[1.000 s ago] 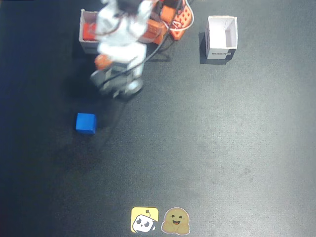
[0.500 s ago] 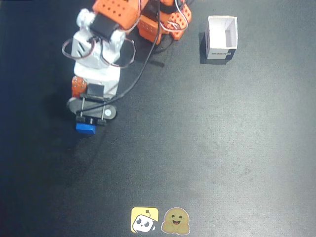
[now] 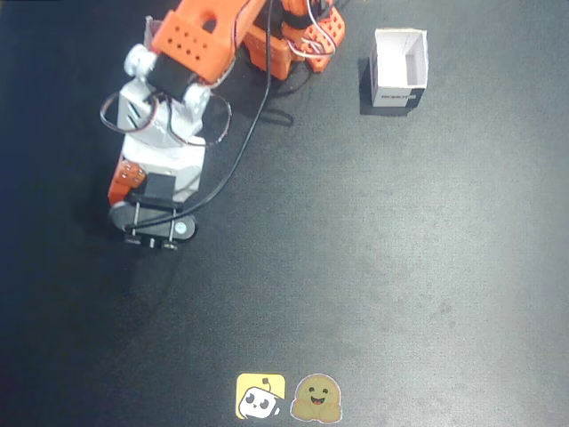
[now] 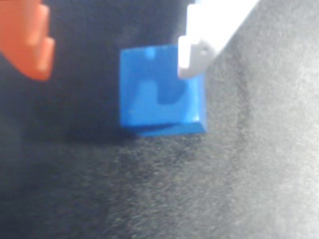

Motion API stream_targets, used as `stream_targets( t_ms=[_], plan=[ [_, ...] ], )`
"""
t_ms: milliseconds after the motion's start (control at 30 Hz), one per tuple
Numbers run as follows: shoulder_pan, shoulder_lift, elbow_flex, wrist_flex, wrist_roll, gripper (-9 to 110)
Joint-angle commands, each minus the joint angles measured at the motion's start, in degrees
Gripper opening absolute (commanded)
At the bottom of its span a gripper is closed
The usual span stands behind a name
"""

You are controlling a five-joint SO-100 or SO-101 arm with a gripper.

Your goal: Put the red cube in the right box and the blue cube in the left box.

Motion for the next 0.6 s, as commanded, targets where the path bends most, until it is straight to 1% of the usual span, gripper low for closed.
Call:
stream_targets(
  t_ms=[0, 567],
  plan=[
    [-0.62, -0.26, -3.34, -1.67, 0.26, 22],
    [-2.29, -4.22, -0.53, -6.86, 0.44, 22]
  ],
)
